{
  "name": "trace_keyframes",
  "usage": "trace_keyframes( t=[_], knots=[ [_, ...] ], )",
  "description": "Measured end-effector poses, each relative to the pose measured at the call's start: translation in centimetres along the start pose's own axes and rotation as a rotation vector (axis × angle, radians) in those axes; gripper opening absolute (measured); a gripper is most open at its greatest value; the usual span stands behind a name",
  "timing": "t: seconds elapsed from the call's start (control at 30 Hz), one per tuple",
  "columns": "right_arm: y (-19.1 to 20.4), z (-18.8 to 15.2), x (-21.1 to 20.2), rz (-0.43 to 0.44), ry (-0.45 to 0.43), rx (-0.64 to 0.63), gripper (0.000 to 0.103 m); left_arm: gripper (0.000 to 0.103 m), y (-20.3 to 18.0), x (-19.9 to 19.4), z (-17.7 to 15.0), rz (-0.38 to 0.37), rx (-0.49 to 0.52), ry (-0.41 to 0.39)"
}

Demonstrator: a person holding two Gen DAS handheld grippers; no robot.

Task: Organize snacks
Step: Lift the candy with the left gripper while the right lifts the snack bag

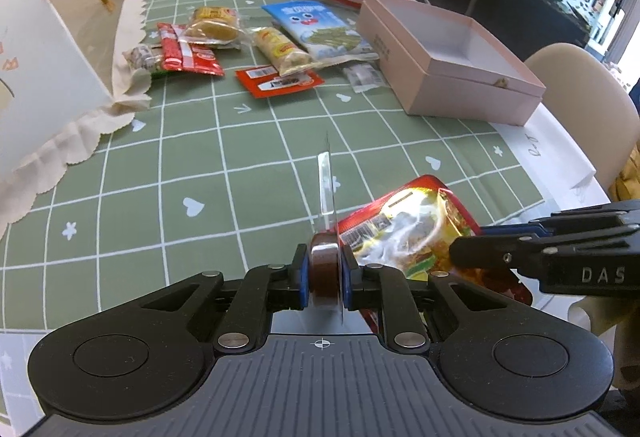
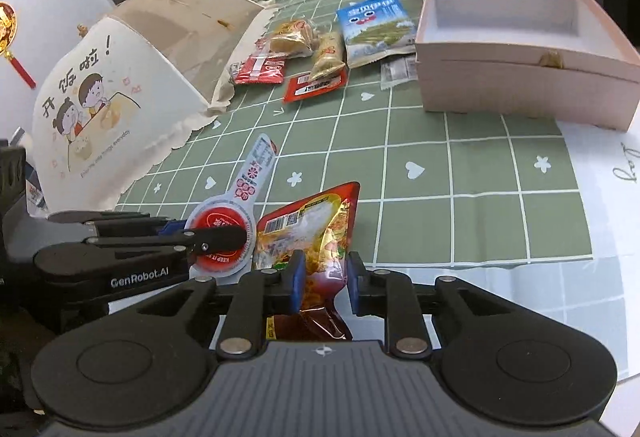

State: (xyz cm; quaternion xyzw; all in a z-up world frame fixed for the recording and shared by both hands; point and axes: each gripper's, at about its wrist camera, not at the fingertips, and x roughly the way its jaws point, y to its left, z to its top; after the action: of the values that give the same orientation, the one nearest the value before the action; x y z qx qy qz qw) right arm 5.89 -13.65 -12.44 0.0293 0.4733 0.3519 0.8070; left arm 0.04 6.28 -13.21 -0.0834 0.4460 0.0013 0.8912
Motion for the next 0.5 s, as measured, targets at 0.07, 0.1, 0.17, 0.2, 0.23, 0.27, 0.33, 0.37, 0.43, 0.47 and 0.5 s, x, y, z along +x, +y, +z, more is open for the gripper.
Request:
trace_keyframes(
  t=[0.07,0.1,0.17,0.2,0.23,0.27,0.33,0.37,0.43,0.47,0.5],
  knots=[
    [-0.7,0.2,0.3,0.046,0.037,0.05,0.037,0.019,0.1,0.1,-0.1,-0.002,-0.002,0.006],
    [-1.0,0.3,0.6,0.078,0.05,0.079,0.047,0.019,0.2,0.2,-0.2,-0.003,-0.007,0.011],
    [-1.6,0.3,1.3,0.135,0.066,0.118,0.055,0.019,0.5,0.4,-0.4,-0.008,-0.018,0.02],
    [-1.7,0.3,1.8,0.137,0.074,0.128,0.056,0.019,0.7,0.3,-0.5,-0.014,-0.028,0.019],
    [-1.7,0.2,2.0,0.14,0.061,0.125,0.055,0.019,0.8,0.3,-0.6,-0.017,-0.034,0.021],
    [-1.5,0.2,2.1,0.14,0.061,0.116,0.054,0.019,1.0,0.2,-0.6,-0.015,-0.038,0.024],
    [-1.1,0.3,2.2,0.127,0.068,0.09,0.029,0.019,1.2,-0.2,-0.8,-0.004,-0.036,0.033],
    [-1.0,0.4,2.2,0.124,0.073,0.078,0.025,0.019,1.3,-0.4,-0.9,-0.003,-0.03,0.041],
    [-1.0,0.6,1.5,0.147,0.071,0.067,0.018,0.019,1.6,-0.8,-1.2,-0.014,-0.029,0.054],
    [-0.9,0.8,0.8,0.179,0.064,0.074,0.017,0.019,1.8,-0.9,-1.5,-0.021,-0.032,0.057],
    [-0.6,1.1,-0.1,0.235,0.053,0.074,0.017,0.019,1.9,-0.9,-1.5,-0.025,-0.036,0.058]
  ],
)
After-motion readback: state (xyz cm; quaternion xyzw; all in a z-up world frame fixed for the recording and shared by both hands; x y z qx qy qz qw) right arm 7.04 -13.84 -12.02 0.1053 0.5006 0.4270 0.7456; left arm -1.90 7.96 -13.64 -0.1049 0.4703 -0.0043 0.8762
